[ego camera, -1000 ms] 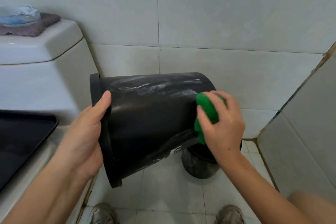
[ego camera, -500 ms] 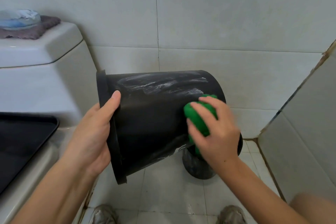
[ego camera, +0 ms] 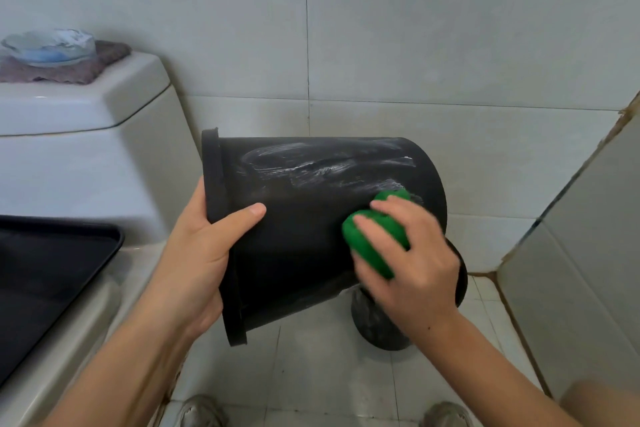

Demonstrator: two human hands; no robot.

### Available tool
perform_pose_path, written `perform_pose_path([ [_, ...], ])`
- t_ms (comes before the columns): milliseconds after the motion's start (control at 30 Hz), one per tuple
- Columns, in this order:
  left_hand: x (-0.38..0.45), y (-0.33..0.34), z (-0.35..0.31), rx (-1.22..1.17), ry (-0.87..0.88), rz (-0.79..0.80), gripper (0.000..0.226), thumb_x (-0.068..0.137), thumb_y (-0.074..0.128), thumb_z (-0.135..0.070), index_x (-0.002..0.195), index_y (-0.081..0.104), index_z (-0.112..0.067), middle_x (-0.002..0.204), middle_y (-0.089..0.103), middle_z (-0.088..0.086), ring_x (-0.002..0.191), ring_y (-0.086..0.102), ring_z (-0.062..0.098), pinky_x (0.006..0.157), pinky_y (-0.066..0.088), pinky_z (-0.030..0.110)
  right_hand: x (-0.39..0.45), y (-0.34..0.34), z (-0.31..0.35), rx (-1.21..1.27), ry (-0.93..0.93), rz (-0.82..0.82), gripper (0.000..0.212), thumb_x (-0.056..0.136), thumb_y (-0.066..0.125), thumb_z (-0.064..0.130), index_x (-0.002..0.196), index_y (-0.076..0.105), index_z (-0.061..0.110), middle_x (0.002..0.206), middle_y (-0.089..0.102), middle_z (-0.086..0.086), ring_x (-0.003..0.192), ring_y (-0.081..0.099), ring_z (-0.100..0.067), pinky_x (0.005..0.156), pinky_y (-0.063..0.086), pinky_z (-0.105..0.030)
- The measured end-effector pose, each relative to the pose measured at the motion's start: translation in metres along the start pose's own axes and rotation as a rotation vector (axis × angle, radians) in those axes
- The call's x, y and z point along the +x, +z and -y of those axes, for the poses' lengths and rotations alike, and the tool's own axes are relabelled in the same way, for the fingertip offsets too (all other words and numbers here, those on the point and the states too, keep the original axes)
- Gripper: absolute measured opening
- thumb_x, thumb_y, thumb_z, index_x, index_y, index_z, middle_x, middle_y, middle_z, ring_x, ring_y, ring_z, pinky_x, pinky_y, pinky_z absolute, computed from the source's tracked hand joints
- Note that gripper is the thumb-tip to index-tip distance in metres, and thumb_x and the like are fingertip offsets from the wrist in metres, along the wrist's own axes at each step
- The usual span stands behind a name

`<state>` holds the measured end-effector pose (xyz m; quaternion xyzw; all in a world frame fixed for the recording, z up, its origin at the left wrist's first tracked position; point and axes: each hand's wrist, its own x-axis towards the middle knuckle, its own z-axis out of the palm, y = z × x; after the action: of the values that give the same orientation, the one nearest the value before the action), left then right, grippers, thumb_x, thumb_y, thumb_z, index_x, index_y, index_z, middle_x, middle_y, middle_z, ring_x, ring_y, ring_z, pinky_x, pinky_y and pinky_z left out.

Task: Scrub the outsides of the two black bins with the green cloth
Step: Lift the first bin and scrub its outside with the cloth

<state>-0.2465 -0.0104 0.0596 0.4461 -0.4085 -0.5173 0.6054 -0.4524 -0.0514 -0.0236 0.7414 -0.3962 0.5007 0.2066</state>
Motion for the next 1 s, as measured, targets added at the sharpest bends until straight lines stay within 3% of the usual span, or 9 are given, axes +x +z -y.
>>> perform_pose_path([
  [100, 0.001, -0.005, -0.003, 0.0, 0.025, 0.012, 0.052, 0.072, 0.061, -0.012, 0.122, 0.062, -0.025, 0.109, 0.076, 0.001, 0.098, 0.073, 0.017, 0.078, 0.06, 0.026, 0.01, -0.003, -0.022, -0.038, 0.369, -0.04, 0.031, 0.087, 0.063, 0.027, 0.114, 0.069, 0.014, 0.115, 0.064, -0.01, 0.104, 0.059, -0.025, 0.091, 0.035, -0.007],
  [200, 0.001, -0.004, -0.001, -0.006, 0.038, 0.039, 0.052, 0.071, 0.061, -0.011, 0.121, 0.062, -0.025, 0.107, 0.076, 0.0, 0.097, 0.073, 0.016, 0.076, 0.059, 0.025, 0.014, -0.004, -0.027, -0.012, 0.563, -0.048, 0.035, 0.087, 0.06, 0.032, 0.116, 0.068, 0.014, 0.116, 0.062, -0.007, 0.103, 0.059, -0.024, 0.086, 0.028, 0.003],
  [267, 0.002, 0.001, 0.003, 0.008, 0.045, 0.06, 0.051, 0.074, 0.06, -0.006, 0.121, 0.062, -0.025, 0.105, 0.076, -0.001, 0.095, 0.073, 0.016, 0.074, 0.058, 0.023, 0.013, -0.002, -0.015, -0.02, 0.476, -0.054, 0.033, 0.086, 0.062, 0.028, 0.114, 0.07, 0.013, 0.116, 0.063, -0.009, 0.105, 0.059, -0.025, 0.093, 0.029, -0.001],
  [333, 0.002, 0.004, 0.007, 0.037, 0.055, 0.072, 0.052, 0.074, 0.061, -0.005, 0.122, 0.061, -0.024, 0.105, 0.076, 0.001, 0.095, 0.073, 0.016, 0.074, 0.058, 0.023, 0.008, 0.001, 0.004, 0.012, 0.24, -0.023, 0.029, 0.085, 0.067, 0.023, 0.113, 0.069, 0.013, 0.115, 0.066, -0.013, 0.108, 0.06, -0.028, 0.102, 0.039, -0.018],
  [400, 0.001, 0.005, 0.009, 0.047, 0.06, 0.075, 0.055, 0.071, 0.061, -0.008, 0.124, 0.06, -0.022, 0.106, 0.076, 0.003, 0.095, 0.073, 0.017, 0.074, 0.058, 0.023, 0.001, 0.001, 0.018, 0.048, 0.003, 0.032, 0.03, 0.084, 0.071, 0.02, 0.113, 0.066, 0.018, 0.113, 0.068, -0.013, 0.11, 0.062, -0.031, 0.1, 0.048, -0.036],
  [467, 0.001, 0.003, 0.01, 0.052, 0.055, 0.076, 0.054, 0.074, 0.061, -0.005, 0.125, 0.059, -0.021, 0.107, 0.076, 0.004, 0.095, 0.073, 0.018, 0.075, 0.058, 0.024, 0.001, -0.002, 0.013, 0.062, -0.06, 0.042, 0.032, 0.082, 0.073, 0.018, 0.113, 0.065, 0.019, 0.112, 0.068, -0.012, 0.109, 0.063, -0.03, 0.097, 0.051, -0.039],
  [633, -0.001, -0.005, 0.007, 0.084, 0.066, 0.066, 0.051, 0.079, 0.059, 0.001, 0.121, 0.062, -0.028, 0.107, 0.076, 0.0, 0.097, 0.072, 0.016, 0.078, 0.058, 0.023, 0.016, -0.005, -0.023, 0.052, 0.497, -0.022, 0.036, 0.085, 0.06, 0.033, 0.115, 0.07, 0.016, 0.113, 0.063, -0.001, 0.102, 0.059, -0.019, 0.083, 0.036, -0.007],
  [733, -0.001, -0.005, 0.009, 0.082, 0.074, 0.078, 0.057, 0.075, 0.064, 0.002, 0.125, 0.061, -0.028, 0.107, 0.076, 0.0, 0.097, 0.072, 0.016, 0.077, 0.058, 0.023, 0.02, -0.006, -0.033, 0.079, 0.704, -0.047, 0.037, 0.084, 0.059, 0.034, 0.115, 0.068, 0.018, 0.109, 0.058, 0.007, 0.1, 0.059, -0.018, 0.078, 0.033, -0.002],
  [1000, -0.001, 0.005, 0.024, 0.118, 0.078, 0.175, 0.062, 0.076, 0.06, -0.002, 0.133, 0.055, -0.025, 0.115, 0.074, 0.003, 0.104, 0.071, 0.017, 0.079, 0.055, 0.022, 0.003, -0.003, 0.021, 0.119, 0.001, 0.073, 0.028, 0.082, 0.072, 0.021, 0.109, 0.071, 0.015, 0.112, 0.068, -0.011, 0.106, 0.063, -0.027, 0.097, 0.049, -0.034],
])
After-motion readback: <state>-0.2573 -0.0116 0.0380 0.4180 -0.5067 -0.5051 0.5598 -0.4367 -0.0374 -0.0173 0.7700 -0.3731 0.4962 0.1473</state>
